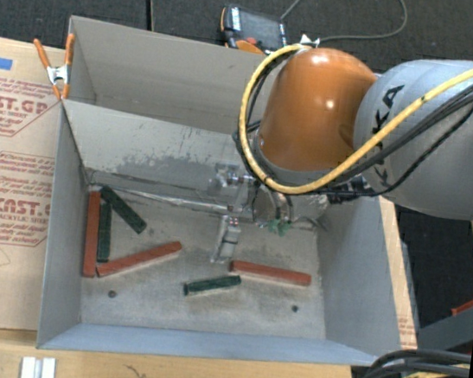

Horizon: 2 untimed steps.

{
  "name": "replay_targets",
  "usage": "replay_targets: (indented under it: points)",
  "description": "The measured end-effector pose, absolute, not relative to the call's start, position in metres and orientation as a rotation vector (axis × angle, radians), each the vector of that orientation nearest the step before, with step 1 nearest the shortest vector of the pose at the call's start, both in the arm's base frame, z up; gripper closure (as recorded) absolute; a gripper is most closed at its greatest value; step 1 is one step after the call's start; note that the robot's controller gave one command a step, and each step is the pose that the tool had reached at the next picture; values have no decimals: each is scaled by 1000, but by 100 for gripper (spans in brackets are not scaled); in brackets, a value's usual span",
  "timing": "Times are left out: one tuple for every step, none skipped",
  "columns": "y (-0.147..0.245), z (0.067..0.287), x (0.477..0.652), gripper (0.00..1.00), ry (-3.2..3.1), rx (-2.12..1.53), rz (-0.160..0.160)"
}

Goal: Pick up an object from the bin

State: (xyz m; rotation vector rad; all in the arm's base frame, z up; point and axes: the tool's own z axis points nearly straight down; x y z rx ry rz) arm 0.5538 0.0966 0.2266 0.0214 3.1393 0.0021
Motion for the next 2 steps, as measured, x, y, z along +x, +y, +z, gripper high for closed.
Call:
replay_targets:
  points:
    - [54, 83, 542, 0, 3136, -272, 0]
    - [19, 69, 550, 0, 3138, -168, 0]
